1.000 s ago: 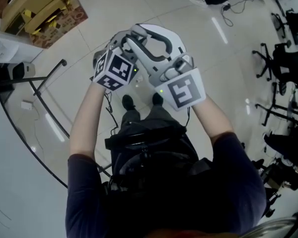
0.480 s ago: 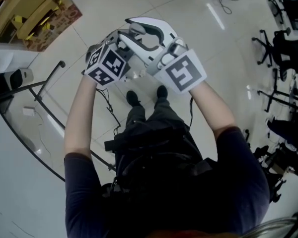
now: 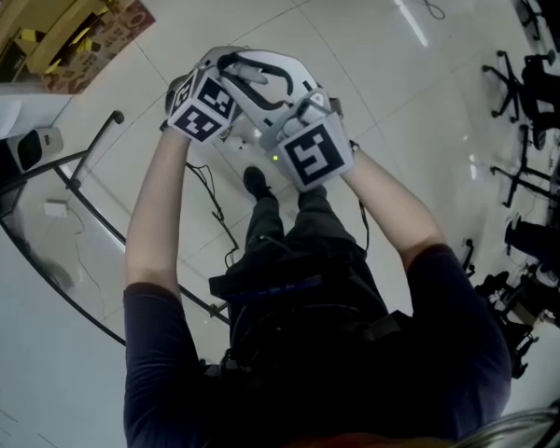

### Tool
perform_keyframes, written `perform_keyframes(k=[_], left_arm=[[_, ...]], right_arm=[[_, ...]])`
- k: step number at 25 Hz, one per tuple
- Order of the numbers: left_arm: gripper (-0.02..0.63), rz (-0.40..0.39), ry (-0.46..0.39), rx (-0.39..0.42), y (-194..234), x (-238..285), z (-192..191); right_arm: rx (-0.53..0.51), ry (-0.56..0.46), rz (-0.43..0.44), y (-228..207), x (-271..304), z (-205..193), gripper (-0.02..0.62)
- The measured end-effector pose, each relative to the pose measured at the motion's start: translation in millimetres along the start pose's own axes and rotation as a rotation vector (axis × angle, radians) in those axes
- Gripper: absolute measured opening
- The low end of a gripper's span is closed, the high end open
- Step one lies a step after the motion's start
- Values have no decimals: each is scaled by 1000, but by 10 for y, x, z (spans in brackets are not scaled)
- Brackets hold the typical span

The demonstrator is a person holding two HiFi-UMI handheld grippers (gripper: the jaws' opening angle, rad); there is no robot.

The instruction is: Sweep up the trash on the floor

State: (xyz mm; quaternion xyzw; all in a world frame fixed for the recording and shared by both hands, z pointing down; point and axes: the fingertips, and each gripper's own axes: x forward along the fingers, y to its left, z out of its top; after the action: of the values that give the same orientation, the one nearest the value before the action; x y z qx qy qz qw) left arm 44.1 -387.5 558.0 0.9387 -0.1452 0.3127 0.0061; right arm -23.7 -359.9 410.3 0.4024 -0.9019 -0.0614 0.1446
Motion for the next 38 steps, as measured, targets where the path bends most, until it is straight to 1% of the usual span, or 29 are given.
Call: perform_keyframes(k=[2,4,7,9,12,14,16,19,21,22,24,26,29,33,38], left_arm=[[60,21,14,-8,28,122,-167],[60,28,23,-20,40,247,-323],[60,24,38,-45,17,426,-548],[58,3,41,-60,-58,519,-670],[52,-28,16,-59,-124,611,-697],[52,-40,1,-60,-89,638,-696],[52,-72,6,-55,-124,641,-721],[55,-160,45,-41,-327,653,-806],[64,-211,71,-57,-455,654,-895],[68,-224,73,-72,-497,650,-921],[77,-233,60,-104,-546,633,-919],[81,-237,61,-114,-577,605,-924],[84,-241,93,-97,-635,564,-1006],[87,-235,104,-93,-753,524,-1051],[89,-238,127,-69,-858,462,-1035]], right_arm=[[-19,17,0,51,74,-184,112],[-8,40,-16,64,137,-380,112],[47,73,-50,60,206,-676,112],[101,86,-56,66,210,-828,112],[155,108,-62,-4,180,-951,112],[165,125,-65,-54,211,-990,112],[193,129,-64,-46,211,-1005,110],[228,141,-38,82,134,-1067,110],[257,151,-13,195,92,-1123,110],[274,154,-6,231,70,-1139,110],[297,154,-3,263,28,-1140,110],[298,147,5,299,-3,-1125,110],[290,139,23,406,-52,-1127,110],[288,134,41,537,-139,-1131,112],[299,133,57,604,-247,-1090,114]])
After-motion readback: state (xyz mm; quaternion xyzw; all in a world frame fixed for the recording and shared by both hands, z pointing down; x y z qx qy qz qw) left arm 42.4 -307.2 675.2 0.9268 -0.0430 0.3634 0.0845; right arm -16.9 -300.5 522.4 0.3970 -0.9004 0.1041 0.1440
